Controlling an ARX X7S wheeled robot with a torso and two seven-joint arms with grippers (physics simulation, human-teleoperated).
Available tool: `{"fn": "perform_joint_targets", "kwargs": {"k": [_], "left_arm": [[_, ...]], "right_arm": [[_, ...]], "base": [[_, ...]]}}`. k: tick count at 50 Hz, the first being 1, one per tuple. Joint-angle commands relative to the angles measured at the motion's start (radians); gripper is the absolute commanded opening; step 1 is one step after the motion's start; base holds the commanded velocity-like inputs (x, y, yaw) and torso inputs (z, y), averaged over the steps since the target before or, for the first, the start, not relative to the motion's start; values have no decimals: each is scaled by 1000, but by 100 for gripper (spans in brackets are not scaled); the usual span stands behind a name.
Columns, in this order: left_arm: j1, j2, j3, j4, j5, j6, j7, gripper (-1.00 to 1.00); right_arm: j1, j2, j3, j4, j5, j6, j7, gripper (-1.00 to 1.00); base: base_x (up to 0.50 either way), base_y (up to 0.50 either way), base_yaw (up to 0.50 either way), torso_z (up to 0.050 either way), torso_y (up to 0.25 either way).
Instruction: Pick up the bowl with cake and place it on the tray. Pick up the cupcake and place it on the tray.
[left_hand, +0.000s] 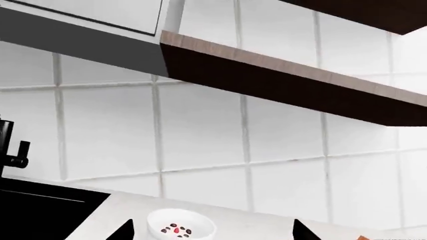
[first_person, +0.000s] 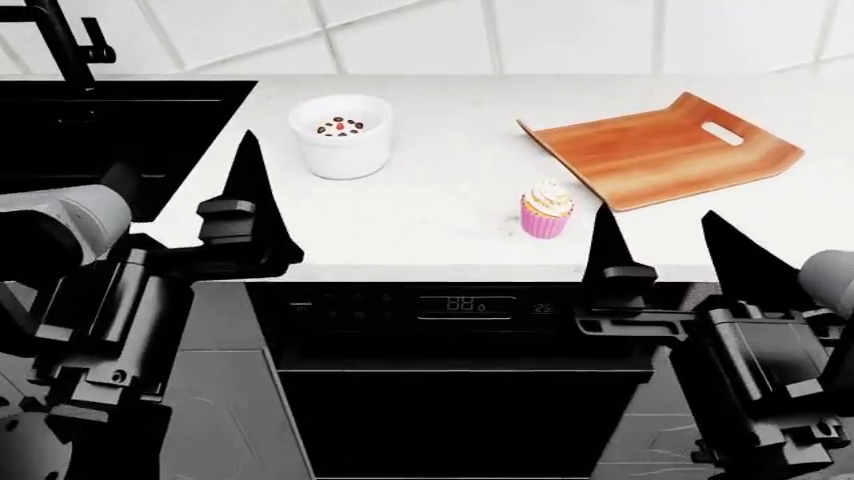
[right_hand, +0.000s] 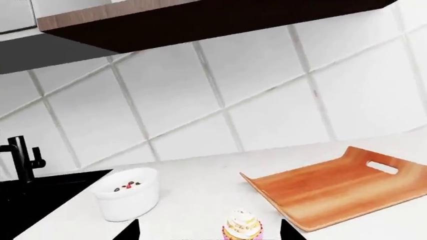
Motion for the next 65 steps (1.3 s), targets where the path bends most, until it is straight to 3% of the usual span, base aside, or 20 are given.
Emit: {"fn": "perform_joint_targets", "kwargs": {"k": [1,32,65], "left_arm": [[-28,-35,14,41,-21,-39,-33,100],[-37,-86,45,29,-44,-6,-69,100],[-8,-93,94,-15,-7,59,-54,100]], "right_arm": [[-6,75,-11,-20,77,-20,45,100],[37,126,-50,-21,121,-41,92,100],[-24,143,-58,-25,60,-107,46,100]], "base": [[102,0,0,0,0],[122,0,0,0,0],[174,0,0,0,0]]}}
